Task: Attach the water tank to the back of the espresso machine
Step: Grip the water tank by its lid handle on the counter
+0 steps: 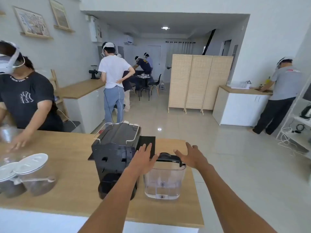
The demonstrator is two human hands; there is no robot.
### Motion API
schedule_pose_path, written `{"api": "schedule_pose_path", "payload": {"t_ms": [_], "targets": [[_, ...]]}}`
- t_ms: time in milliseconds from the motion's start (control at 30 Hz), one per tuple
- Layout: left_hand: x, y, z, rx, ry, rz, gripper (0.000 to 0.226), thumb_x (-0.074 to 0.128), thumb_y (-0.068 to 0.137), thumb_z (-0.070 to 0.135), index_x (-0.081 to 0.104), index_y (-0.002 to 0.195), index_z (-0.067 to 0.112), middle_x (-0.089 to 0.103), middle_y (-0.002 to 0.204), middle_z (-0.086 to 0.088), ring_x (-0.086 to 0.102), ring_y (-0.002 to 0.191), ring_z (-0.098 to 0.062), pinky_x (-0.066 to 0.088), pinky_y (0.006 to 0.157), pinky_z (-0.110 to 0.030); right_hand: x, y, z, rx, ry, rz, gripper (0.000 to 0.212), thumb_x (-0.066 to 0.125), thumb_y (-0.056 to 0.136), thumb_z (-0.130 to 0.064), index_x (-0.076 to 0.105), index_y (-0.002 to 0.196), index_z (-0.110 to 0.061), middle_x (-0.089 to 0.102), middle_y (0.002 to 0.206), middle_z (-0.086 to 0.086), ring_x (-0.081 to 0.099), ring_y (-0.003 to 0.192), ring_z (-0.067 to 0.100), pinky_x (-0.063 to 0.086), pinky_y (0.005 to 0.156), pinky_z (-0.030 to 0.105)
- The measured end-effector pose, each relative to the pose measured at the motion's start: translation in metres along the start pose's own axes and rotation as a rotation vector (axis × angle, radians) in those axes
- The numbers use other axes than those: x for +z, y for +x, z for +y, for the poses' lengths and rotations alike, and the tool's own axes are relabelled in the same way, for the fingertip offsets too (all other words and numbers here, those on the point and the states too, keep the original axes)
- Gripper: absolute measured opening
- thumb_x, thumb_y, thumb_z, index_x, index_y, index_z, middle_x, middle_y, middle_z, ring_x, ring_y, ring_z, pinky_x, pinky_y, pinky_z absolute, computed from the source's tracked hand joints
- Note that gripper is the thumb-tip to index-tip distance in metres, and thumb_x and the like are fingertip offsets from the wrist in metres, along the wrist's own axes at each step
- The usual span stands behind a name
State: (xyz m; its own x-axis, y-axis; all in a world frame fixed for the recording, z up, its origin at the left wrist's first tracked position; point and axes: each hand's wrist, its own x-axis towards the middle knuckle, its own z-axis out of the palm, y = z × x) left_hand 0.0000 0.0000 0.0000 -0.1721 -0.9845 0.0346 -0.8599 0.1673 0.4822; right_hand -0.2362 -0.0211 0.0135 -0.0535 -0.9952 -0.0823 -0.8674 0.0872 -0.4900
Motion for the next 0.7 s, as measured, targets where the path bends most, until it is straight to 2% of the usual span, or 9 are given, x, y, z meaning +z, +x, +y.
{"api": "schedule_pose_path", "payload": {"t_ms": [100, 200, 333, 400, 467, 500, 567, 633, 700], "targets": [[0.014, 0.0, -0.008, -0.134, -0.074, -0.02, 0.079, 0.03, 0.101, 0.057, 0.003, 0.16, 0.013, 0.008, 0.168, -0.018, 0.008, 0.155, -0.034, 0.017, 0.124, -0.048, 0.013, 0.006, 0.004, 0.027, 0.006, -0.019, 0.104, 0.042, 0.085, -0.081, 0.018, 0.164, -0.017, 0.031, 0.16, 0.018, 0.044, 0.141, 0.037, 0.043, 0.11, 0.049], [0.026, 0.002, -0.011, -0.238, -0.221, -0.054, 0.084, 0.032, 0.1, 0.058, -0.005, 0.159, 0.012, 0.008, 0.168, -0.019, 0.018, 0.153, -0.034, 0.023, 0.122, -0.049, 0.03, 0.006, 0.008, 0.068, 0.057, -0.061, 0.107, 0.043, 0.084, -0.083, 0.016, 0.163, -0.015, 0.035, 0.157, 0.018, 0.046, 0.139, 0.037, 0.044, 0.109, 0.047], [0.032, 0.002, -0.01, -0.28, -0.369, -0.005, 0.088, 0.04, 0.099, 0.056, -0.01, 0.159, 0.016, 0.039, 0.158, -0.016, 0.051, 0.134, -0.032, 0.038, 0.114, -0.049, 0.044, 0.006, 0.014, 0.082, 0.215, -0.038, 0.106, 0.048, 0.085, -0.08, 0.02, 0.16, -0.011, 0.056, 0.14, 0.013, 0.058, 0.123, 0.032, 0.05, 0.094, 0.042], [0.034, 0.003, -0.008, -0.31, -0.427, 0.039, 0.091, 0.046, 0.097, 0.055, -0.008, 0.159, 0.016, 0.04, 0.158, -0.014, 0.049, 0.136, -0.032, 0.037, 0.114, -0.048, 0.048, 0.007, 0.016, 0.083, 0.304, -0.035, 0.103, 0.052, 0.085, -0.078, 0.024, 0.157, -0.01, 0.06, 0.128, 0.008, 0.061, 0.111, 0.029, 0.049, 0.087, 0.038], [0.036, 0.007, -0.007, -0.354, -0.492, 0.053, 0.095, 0.052, 0.095, 0.054, -0.005, 0.16, 0.014, 0.036, 0.16, -0.013, 0.04, 0.143, -0.033, 0.034, 0.117, -0.048, 0.05, 0.01, 0.017, 0.103, 0.384, -0.051, 0.103, 0.056, 0.084, -0.075, 0.026, 0.157, -0.008, 0.059, 0.135, 0.011, 0.059, 0.121, 0.032, 0.048, 0.095, 0.039], [0.036, 0.009, -0.007, -0.372, -0.507, 0.049, 0.095, 0.055, 0.094, 0.054, 0.0, 0.16, 0.012, 0.038, 0.159, -0.012, 0.039, 0.144, -0.033, 0.034, 0.117, -0.048, 0.05, 0.011, 0.018, 0.115, 0.402, -0.05, 0.103, 0.058, 0.084, -0.074, 0.027, 0.156, -0.007, 0.057, 0.139, 0.012, 0.057, 0.125, 0.033, 0.047, 0.098, 0.039], [0.038, 0.012, -0.007, -0.396, -0.518, 0.047, 0.083, 0.059, 0.09, 0.056, 0.028, 0.154, 0.013, 0.049, 0.151, -0.009, 0.045, 0.139, -0.031, 0.038, 0.113, -0.047, 0.049, 0.015, 0.021, 0.124, 0.407, -0.047, 0.099, 0.062, 0.083, -0.073, 0.037, 0.149, -0.004, 0.06, 0.137, 0.012, 0.059, 0.123, 0.032, 0.049, 0.096, 0.038], [0.039, 0.013, -0.009, -0.415, -0.552, 0.067, 0.055, 0.063, 0.087, 0.056, 0.056, 0.125, 0.018, 0.062, 0.13, -0.002, 0.055, 0.123, -0.026, 0.044, 0.102, -0.042, 0.048, 0.016, 0.024, 0.112, 0.416, -0.053, 0.089, 0.064, 0.081, -0.073, 0.049, 0.136, -0.005, 0.065, 0.127, 0.01, 0.062, 0.113, 0.028, 0.049, 0.083, 0.031], [0.04, 0.013, -0.011, -0.419, -0.588, 0.086, 0.037, 0.066, 0.085, 0.056, 0.058, 0.099, 0.023, 0.062, 0.107, 0.006, 0.057, 0.106, -0.021, 0.044, 0.09, -0.038, 0.046, 0.015, 0.025, 0.09, 0.434, -0.041, 0.076, 0.066, 0.08, -0.073, 0.057, 0.123, -0.011, 0.069, 0.115, 0.005, 0.063, 0.097, 0.018, 0.045, 0.07, 0.026]]}}
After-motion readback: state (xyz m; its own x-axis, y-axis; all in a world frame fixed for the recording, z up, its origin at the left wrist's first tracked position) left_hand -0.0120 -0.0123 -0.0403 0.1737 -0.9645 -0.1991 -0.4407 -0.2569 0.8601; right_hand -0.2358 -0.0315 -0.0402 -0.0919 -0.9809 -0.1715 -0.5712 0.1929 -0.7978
